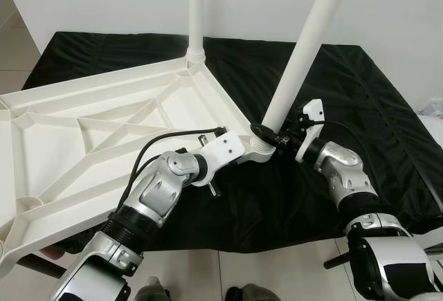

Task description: Building children table

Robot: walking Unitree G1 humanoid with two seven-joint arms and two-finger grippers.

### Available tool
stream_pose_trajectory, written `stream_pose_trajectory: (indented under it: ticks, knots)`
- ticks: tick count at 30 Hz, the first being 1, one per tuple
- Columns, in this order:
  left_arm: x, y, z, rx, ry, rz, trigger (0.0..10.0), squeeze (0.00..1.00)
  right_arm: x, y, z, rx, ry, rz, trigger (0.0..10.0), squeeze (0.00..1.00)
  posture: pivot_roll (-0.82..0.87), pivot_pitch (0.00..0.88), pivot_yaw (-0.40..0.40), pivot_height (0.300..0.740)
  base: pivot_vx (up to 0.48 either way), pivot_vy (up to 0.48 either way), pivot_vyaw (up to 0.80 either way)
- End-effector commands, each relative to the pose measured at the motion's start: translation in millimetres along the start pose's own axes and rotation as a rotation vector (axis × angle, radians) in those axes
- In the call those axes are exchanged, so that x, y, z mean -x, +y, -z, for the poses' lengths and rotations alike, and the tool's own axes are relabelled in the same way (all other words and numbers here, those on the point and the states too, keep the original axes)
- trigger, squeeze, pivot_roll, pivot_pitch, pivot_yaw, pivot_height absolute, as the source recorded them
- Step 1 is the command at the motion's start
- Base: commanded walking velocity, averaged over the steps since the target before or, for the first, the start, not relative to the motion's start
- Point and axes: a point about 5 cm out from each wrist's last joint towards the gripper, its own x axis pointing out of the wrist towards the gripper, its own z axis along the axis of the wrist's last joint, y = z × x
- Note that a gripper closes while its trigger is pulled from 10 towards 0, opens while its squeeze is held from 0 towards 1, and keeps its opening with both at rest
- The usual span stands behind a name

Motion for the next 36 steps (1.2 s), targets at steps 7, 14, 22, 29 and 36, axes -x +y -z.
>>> stream_pose_trajectory:
  ticks: [7, 14, 22, 29, 36]
  knots:
    - [3.1, 2.8, -17, -0.047, -0.075, -0.033, 10.0, 0.0, 0.2, 5.3, 0, -0.036, -0.061, 0.078, 10.0, 0.0, 0.02, 0.0, -0.072, 0.74, 0.0, 0.0, 0.0]
    - [2.8, 1.4, -17, -0.043, -0.075, -0.033, 10.0, 0.0, -3.6, 17.1, -2, -0.042, -0.11, 0.158, 10.0, 0.0, 0.02, 0.0, -0.077, 0.74, 0.0, 0.0, 0.0]
    - [2.2, 0.1, -17, -0.045, -0.077, -0.03, 10.0, 0.0, -16.0, 41.4, -4, -0.028, -0.134, 0.306, 10.0, 0.0, 0.02, 0.0, -0.082, 0.74, 0.0, 0.0, 0.0]
    - [1.1, -0.5, -18, -0.051, -0.081, -0.024, 10.0, 0.0, -32.8, 63.8, -15, -0.065, -0.176, 0.486, 10.0, 0.0, 0.01, 0.0, -0.082, 0.74, 0.0, 0.0, 0.0]
    - [0.3, -1.4, -19, -0.052, -0.083, -0.022, 10.0, 0.0, -41.8, 81.6, -14, -0.119, -0.159, 0.636, 10.0, 0.0, 0.02, 0.0, -0.086, 0.74, 0.0, 0.0, 0.0]
